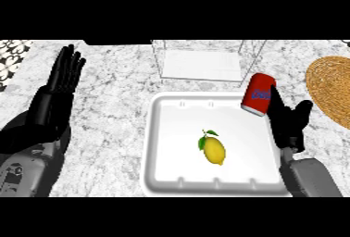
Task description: Pick the lemon from the tray and place it in the tiered shelf
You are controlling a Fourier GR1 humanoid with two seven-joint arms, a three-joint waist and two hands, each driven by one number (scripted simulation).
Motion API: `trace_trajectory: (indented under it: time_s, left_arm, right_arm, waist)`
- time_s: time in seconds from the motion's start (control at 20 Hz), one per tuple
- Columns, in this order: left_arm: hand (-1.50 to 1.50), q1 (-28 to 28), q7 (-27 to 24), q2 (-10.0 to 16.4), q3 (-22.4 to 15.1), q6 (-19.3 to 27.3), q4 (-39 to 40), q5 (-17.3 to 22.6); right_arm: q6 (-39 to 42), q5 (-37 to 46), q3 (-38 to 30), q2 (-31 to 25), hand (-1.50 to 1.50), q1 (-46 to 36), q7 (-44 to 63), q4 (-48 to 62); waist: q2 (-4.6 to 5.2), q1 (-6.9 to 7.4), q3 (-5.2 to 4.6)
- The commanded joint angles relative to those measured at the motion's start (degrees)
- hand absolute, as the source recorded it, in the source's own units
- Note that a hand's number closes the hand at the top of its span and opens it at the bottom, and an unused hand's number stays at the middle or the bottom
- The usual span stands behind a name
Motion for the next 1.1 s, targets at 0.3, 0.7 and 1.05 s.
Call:
trace_trajectory:
  time_s: [0.3, 0.7, 1.05]
  left_arm:
    - [0.00, 13.6, 15.4, -1.2, 0.8, 0.9, 14.6, 3.6]
    - [0.00, 11.7, 22.0, -1.1, 2.3, -0.5, 18.4, 5.5]
    - [0.00, 14.4, 24.5, -4.8, -1.1, 2.9, 12.5, 3.3]
  right_arm:
    - [3.8, 19.6, 0.1, -25.2, 1.50, -1.7, -5.6, -2.9]
    - [18.9, 6.4, -3.0, -22.3, -1.50, 1.5, -13.2, -6.9]
    - [31.1, 2.5, -1.7, -28.4, -1.50, 4.5, -7.5, -16.1]
  waist:
    - [-0.09, -1.08, -2.91]
    - [-1.55, -0.74, -1.59]
    - [-1.72, -0.56, -1.59]
